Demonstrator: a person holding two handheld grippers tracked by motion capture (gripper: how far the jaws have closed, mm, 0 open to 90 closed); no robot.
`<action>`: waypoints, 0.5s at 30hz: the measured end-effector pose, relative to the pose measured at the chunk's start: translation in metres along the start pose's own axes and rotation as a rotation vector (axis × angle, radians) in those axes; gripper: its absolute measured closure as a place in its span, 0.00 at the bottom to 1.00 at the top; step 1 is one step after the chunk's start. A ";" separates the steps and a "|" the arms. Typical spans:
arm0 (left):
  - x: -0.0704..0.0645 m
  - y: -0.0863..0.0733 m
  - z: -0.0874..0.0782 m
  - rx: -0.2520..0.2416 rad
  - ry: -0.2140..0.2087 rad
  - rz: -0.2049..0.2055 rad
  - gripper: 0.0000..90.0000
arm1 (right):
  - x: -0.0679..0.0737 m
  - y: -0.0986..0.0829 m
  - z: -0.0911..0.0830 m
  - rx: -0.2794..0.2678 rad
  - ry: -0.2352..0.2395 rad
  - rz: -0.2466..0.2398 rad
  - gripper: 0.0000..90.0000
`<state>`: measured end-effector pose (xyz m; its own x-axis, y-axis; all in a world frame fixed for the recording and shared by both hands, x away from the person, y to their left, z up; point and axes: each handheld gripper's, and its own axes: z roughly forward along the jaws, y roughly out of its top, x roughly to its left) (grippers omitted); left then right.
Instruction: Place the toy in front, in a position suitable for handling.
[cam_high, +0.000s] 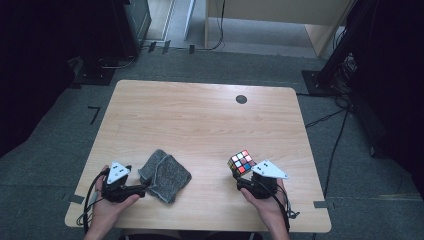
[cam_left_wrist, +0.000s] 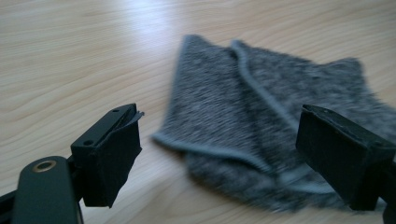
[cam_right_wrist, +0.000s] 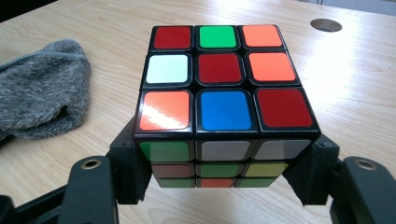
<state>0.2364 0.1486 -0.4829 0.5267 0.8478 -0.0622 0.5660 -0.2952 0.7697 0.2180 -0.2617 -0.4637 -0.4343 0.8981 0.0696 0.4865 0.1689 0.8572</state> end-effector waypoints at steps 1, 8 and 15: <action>-0.004 0.002 0.002 0.008 -0.021 0.011 0.16 | -0.001 -0.001 0.000 0.006 0.004 -0.003 0.38; -0.020 0.021 0.019 0.048 -0.081 0.072 0.16 | -0.001 -0.005 0.001 0.009 0.039 -0.008 0.38; -0.021 0.037 0.036 0.066 -0.102 0.156 0.17 | 0.000 -0.006 0.001 0.016 0.069 -0.016 0.38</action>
<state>0.2696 0.1040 -0.4763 0.6711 0.7413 -0.0123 0.5110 -0.4505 0.7321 0.2159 -0.2619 -0.4697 -0.4932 0.8652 0.0910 0.4909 0.1904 0.8502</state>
